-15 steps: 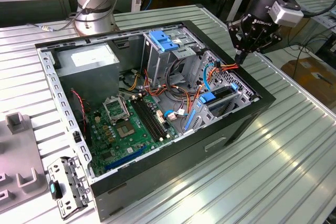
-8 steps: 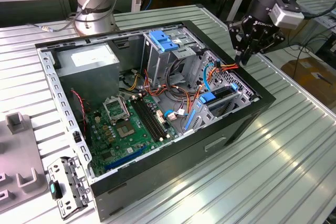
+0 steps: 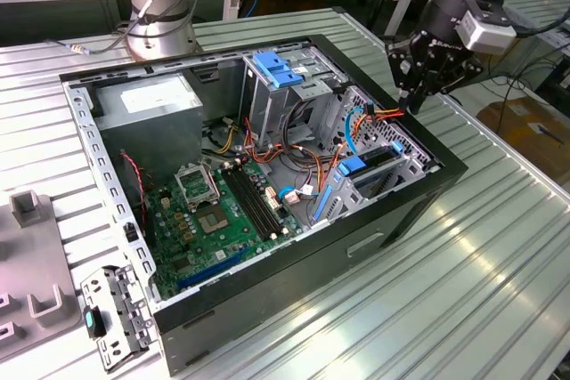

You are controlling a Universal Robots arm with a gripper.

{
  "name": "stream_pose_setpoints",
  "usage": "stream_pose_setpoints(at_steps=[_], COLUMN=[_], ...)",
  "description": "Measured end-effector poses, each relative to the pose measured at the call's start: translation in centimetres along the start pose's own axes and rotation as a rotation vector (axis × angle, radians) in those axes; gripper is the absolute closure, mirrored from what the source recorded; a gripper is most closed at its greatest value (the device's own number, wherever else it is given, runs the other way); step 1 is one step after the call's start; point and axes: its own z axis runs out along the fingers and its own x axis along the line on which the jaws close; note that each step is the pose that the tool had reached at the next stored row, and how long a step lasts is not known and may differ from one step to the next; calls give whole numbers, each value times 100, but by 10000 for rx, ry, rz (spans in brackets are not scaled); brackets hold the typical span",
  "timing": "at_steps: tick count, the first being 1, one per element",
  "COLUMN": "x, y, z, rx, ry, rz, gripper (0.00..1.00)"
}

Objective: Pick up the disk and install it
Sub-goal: 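Insert the first disk wire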

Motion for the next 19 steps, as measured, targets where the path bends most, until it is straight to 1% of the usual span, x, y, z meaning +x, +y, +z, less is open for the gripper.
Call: stream_pose_setpoints(at_steps=[4,5,12,13,14,19], x=[-10,-12,-16,-17,-16,-15], y=[-15,-17,-19,-19,-19,-19], z=[8,12,58,64,63,33], rx=[2,3,3,1,-1,6], ry=[0,-2,0,1,6,9], rz=[-6,-8,-20,-21,-20,-20], gripper=[73,67,67,69,82,83])
